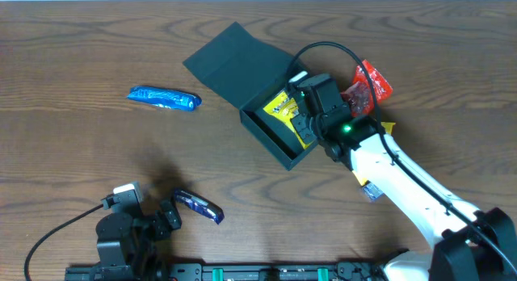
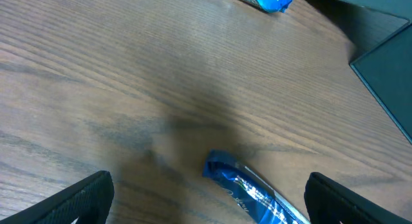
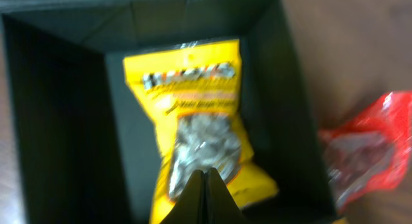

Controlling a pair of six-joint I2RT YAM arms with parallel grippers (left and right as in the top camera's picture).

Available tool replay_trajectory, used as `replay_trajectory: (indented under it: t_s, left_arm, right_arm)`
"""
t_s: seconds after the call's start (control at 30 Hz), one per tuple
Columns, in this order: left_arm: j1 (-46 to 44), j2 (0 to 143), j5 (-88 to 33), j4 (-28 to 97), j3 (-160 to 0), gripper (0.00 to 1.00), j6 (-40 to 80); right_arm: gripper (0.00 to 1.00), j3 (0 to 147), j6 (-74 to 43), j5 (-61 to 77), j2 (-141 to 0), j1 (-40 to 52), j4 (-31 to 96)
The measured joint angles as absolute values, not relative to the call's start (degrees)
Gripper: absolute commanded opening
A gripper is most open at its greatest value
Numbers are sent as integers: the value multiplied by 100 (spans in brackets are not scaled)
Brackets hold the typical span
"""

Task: Pack container
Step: 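Push the yellow bag flat inside the box with the right gripper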

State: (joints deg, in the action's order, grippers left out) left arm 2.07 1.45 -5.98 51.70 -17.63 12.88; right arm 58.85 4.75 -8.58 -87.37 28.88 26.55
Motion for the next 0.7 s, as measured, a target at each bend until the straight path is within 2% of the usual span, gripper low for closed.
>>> replay_trajectory:
  t_s: [0.4, 0.7]
  left_arm:
    - [207, 145, -600, 5170, -1765, 95, 1288]
    - [207, 145, -600, 5170, -1765, 95, 1288]
  right_arm:
    - [1, 5885, -198, 871, -9526, 2864, 2716]
    - [1, 5883, -242, 587, -10269, 2838, 1855]
